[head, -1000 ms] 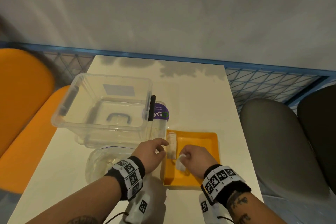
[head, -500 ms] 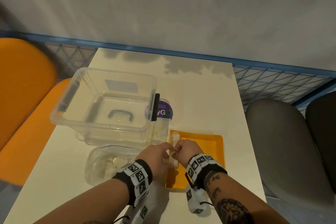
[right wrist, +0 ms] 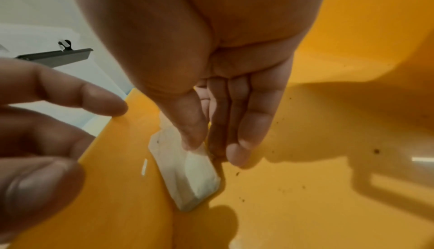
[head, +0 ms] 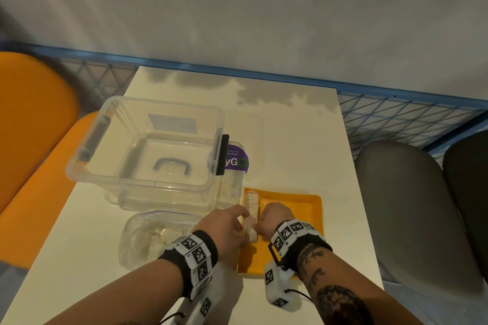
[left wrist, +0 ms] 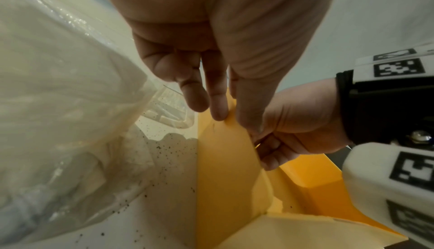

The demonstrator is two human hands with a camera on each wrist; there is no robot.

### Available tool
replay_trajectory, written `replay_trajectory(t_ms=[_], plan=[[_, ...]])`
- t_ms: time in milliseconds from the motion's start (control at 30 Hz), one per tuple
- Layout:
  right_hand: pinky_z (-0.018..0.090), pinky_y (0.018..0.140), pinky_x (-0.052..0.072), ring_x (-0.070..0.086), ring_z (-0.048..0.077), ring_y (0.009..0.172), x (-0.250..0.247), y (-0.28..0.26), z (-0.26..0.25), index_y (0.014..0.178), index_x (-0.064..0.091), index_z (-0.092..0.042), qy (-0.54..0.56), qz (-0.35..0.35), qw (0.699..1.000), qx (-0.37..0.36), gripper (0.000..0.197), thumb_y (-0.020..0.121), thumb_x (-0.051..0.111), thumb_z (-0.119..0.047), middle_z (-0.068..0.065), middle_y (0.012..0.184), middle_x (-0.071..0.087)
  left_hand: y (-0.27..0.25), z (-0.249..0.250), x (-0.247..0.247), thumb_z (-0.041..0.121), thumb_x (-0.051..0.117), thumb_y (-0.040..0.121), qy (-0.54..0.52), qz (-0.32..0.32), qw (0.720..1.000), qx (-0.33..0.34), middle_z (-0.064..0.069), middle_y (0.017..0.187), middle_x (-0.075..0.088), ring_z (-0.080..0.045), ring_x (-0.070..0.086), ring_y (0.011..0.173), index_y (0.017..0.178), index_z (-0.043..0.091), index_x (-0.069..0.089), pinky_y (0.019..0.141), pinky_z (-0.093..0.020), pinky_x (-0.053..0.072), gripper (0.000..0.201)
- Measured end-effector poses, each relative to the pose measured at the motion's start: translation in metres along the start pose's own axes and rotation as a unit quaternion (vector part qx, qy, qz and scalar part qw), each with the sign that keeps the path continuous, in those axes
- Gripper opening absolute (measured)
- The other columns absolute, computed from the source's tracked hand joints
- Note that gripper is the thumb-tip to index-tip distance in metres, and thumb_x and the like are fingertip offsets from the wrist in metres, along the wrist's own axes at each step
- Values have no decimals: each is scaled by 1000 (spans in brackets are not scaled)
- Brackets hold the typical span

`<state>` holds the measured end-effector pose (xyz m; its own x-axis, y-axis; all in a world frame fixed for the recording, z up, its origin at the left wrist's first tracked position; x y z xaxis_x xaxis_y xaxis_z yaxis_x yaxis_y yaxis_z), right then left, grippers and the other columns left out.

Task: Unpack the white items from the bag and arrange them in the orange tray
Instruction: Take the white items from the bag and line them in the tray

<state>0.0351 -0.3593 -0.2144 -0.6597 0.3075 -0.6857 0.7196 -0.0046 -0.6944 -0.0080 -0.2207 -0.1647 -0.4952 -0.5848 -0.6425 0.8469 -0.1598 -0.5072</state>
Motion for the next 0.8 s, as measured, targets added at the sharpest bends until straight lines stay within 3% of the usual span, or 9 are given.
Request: replay_trajectory(t_ms=[67, 133, 233, 333, 433, 500, 600, 667, 800], plan=[[26, 61, 51, 70, 23, 86, 5, 3, -5, 91, 68, -13, -1, -4, 1000, -6, 18, 82, 69, -28, 7, 93, 73, 0, -1, 0, 32, 75, 81, 0, 3, 1000, -1, 11, 106, 66, -12, 62, 97, 129, 38, 51, 85, -26, 51, 54], [26, 60, 48, 69, 23, 87, 7, 4, -6, 92, 67, -14, -2, -1, 1000, -9, 14, 84, 67, -25, 7, 95, 72, 0, -1, 1, 33, 76, 80, -3, 5, 1000, 2, 13, 103, 66, -11, 62, 96, 129, 39, 51, 85, -26, 51, 55], [31, 69, 55, 68, 24, 90, 1, -1, -3, 96, 64, -14, 8, 14, 1000, -10, 16, 86, 66, -27, 7, 99, 69, -1, -1, 1, 37, 74, 82, -7, 4, 1000, 11, 14, 103, 65, -10, 61, 93, 131, 40, 51, 85, -27, 52, 54], [33, 80, 53, 62, 23, 99, -14, -16, 9, 103, 62, -18, 34, 42, 998, -11, 20, 88, 66, -30, 2, 106, 64, -6, -1, -11, 40, 64, 90, -22, 23, 999, 28, 15, 103, 66, -5, 60, 87, 129, 42, 55, 86, -25, 49, 40], [30, 80, 48, 60, 19, 99, -17, -41, 23, 102, 61, -25, 65, 56, 995, -46, 17, 90, 61, -37, -4, 105, 64, -19, -17, -43, 41, 60, 92, -26, 50, 998, 24, 15, 96, 67, -3, 59, 78, 114, 38, 66, 82, -26, 51, 23], [26, 77, 47, 60, 14, 93, -5, -60, 30, 94, 61, -30, 54, 34, 994, -87, 13, 90, 60, -42, -10, 96, 64, -29, -39, -65, 39, 63, 89, -25, 56, 998, -2, 13, 88, 71, -7, 65, 78, 92, 35, 69, 79, -28, 56, 8], [23, 73, 48, 60, 7, 84, 26, -82, 42, 83, 60, -35, 46, -32, 992, -111, 17, 87, 61, -51, -13, 90, 65, -46, -82, -86, 30, 64, 86, -14, 45, 998, -52, 8, 78, 74, -10, 69, 73, 75, 32, 66, 71, -26, 57, 11], [26, 78, 50, 61, 9, 88, 40, -89, 48, 88, 63, -35, 29, -47, 992, -112, 24, 87, 58, -58, -11, 94, 68, -55, -108, -86, 24, 64, 86, 15, 26, 996, -89, 8, 86, 75, -9, 68, 74, 81, 32, 68, 71, -20, 54, 10], [32, 87, 49, 60, 12, 97, 53, -91, 51, 90, 62, -40, -12, -31, 991, -128, 36, 85, 47, -72, -11, 102, 69, -60, -139, -64, 38, 66, 85, 117, 8, 984, -136, 2, 121, 67, -16, 63, 109, 120, 27, 67, 96, -25, 48, 37]])
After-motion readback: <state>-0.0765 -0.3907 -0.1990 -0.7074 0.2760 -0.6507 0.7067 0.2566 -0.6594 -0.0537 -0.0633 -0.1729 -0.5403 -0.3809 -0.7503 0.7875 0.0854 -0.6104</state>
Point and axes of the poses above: each hand's wrist, its own y-axis towards the middle knuckle, its own x-axis out of the palm, z = x × y, the point moved 10 cm from there along y, towards the middle knuckle
